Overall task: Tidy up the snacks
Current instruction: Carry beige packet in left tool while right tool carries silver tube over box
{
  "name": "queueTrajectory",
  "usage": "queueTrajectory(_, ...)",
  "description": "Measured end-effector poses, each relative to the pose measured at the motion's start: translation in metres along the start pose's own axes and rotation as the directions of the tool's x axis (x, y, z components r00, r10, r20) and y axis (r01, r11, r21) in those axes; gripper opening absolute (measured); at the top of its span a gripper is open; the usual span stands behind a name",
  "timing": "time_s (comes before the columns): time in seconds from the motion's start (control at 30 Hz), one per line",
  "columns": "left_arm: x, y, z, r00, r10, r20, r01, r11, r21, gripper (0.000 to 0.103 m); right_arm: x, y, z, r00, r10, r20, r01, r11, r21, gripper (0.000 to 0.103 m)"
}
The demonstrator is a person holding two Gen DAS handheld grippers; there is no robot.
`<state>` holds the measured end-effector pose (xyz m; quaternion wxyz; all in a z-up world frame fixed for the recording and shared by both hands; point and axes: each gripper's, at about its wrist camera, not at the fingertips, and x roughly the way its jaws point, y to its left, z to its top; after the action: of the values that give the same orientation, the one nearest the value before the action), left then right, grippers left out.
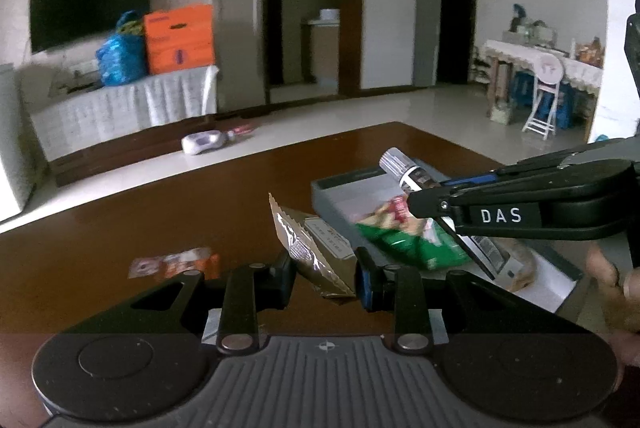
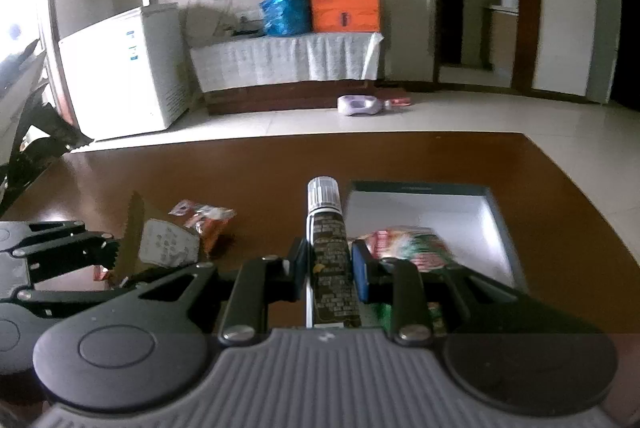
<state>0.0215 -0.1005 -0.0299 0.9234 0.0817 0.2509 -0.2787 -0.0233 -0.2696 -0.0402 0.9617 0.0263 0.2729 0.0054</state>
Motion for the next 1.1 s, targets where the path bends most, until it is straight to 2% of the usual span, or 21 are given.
queueTrajectory(0.37,0.027,-0.043,0.010,0.997,-0.082,-0.010,0.082,0.996,0.017,0.032,-0.032,-0.058,-0.009,0.998,-0.064,0.010,0.064,0.997,0.053,0.024)
queueTrajectory(0.67,0.049,-0.069,0.010,0.994,-0.104,-0.029,0.105,0.994,0.044,0.032,-0.044,-0.101,-0.026,0.995,-0.099,-0.014,0.100,0.992,0.080,0.024)
queueTrajectory(0.83,0.060,-0.077,0.006,0.993,-0.106,-0.054,0.108,0.993,0.046,0.032,-0.045,-0.113,-0.031,0.995,-0.100,-0.024,0.102,0.991,0.087,0.024)
queueTrajectory(1.1,0.069,-0.079,0.005,0.992,-0.101,-0.077,0.104,0.994,0.039,0.032,-0.036,-0.105,-0.030,0.994,-0.102,-0.044,0.105,0.991,0.078,0.024)
